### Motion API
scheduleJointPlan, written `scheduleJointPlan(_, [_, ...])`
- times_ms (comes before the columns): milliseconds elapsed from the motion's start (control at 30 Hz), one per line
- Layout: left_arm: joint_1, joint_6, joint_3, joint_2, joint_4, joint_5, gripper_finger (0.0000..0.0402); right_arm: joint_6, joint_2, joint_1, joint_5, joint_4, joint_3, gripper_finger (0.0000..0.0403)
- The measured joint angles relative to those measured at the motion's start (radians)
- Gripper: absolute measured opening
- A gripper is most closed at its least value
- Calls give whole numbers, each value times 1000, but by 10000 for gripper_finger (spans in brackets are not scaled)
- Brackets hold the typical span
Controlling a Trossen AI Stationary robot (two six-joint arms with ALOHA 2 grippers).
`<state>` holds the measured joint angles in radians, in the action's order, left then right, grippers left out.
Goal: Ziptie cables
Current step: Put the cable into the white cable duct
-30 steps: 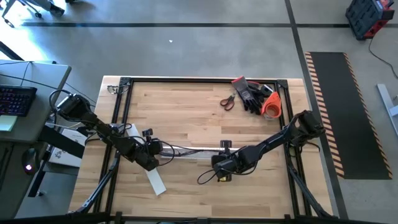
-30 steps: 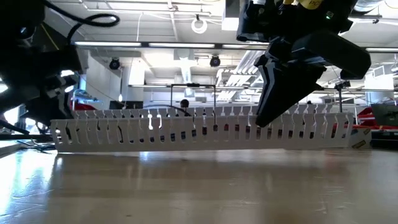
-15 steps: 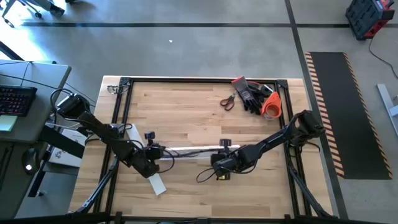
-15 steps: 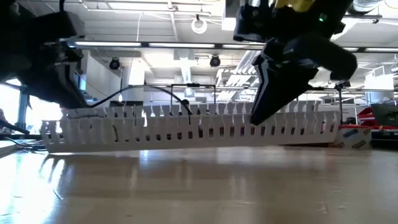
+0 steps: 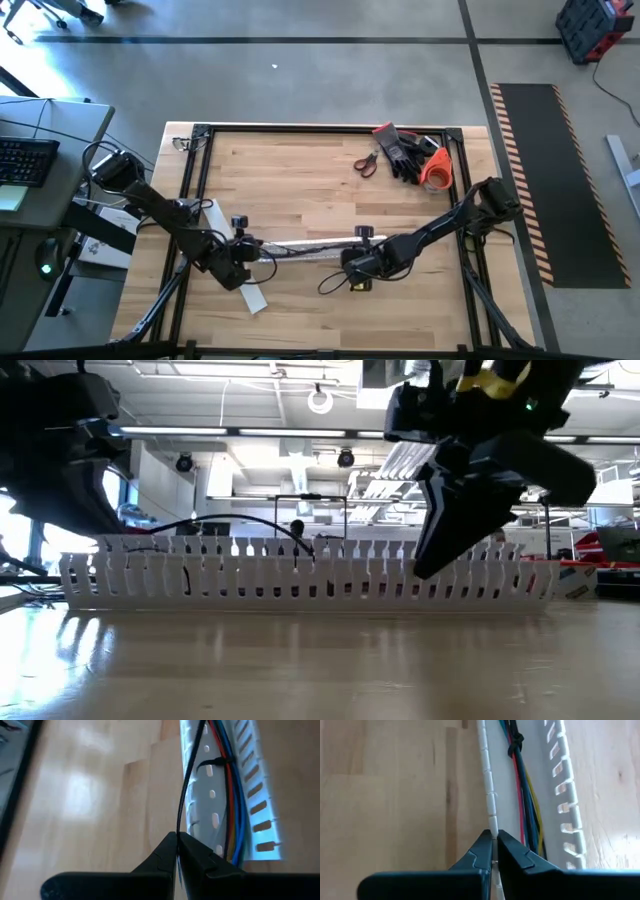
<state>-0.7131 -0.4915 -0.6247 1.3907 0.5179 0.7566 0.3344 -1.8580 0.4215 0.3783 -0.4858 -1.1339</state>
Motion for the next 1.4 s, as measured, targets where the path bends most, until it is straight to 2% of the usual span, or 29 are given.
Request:
scheduleJointPlan(133, [-12,-27,0,-11,25,62,0,25,1,-4,-2,20,34,0])
scheduleJointPlan(400, [-40,-28,0,-54,46,63,0,26,1,-4,-6,24,37,0])
scheduleJointPlan(600, [-78,-28,0,-90,45,144,0,26,0,-4,-9,25,37,0])
scheduleJointPlan(733, [-105,-30,0,-117,46,132,0,27,0,-4,-10,25,37,0])
scheduleJointPlan(967, [-109,-125,30,-125,78,-41,0,32,3,-3,-12,19,35,0])
scheduleJointPlan(1200, [-83,-258,124,-125,86,-6,0,34,42,-3,-21,14,35,0])
scheduleJointPlan(1400, [-35,-278,168,-124,76,56,0,26,47,-3,-42,5,36,0])
